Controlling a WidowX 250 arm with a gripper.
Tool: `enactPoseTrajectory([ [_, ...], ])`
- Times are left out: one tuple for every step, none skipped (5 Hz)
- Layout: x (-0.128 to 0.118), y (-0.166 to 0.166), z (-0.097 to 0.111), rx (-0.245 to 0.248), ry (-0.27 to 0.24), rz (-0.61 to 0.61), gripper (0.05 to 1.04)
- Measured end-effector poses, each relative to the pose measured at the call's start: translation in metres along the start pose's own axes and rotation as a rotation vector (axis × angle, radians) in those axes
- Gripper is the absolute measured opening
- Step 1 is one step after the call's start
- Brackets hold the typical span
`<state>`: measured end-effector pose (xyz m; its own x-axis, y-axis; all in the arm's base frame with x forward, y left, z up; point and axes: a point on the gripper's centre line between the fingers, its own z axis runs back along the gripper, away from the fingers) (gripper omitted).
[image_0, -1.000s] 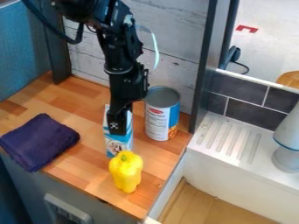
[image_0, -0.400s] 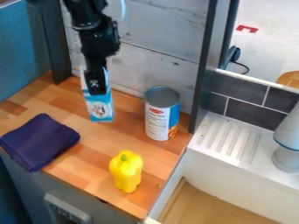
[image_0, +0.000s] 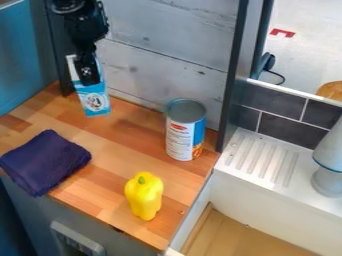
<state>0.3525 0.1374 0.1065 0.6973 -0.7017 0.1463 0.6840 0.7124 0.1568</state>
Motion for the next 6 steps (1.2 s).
enactPoseTrajectory([
  [-0.001,0.008,-0.023,-0.012,0.011,0.057,0.845],
  [-0.003,0.015,-0.041,-0.008,0.032,0.073,0.845],
  [-0.004,0.019,-0.058,-0.011,0.040,0.091,0.845],
  [-0.004,0.023,-0.060,-0.007,0.040,0.087,0.845],
  [-0.007,0.024,-0.059,-0.007,0.035,0.094,0.906],
  [-0.012,0.025,-0.061,0.000,0.033,0.099,1.012],
])
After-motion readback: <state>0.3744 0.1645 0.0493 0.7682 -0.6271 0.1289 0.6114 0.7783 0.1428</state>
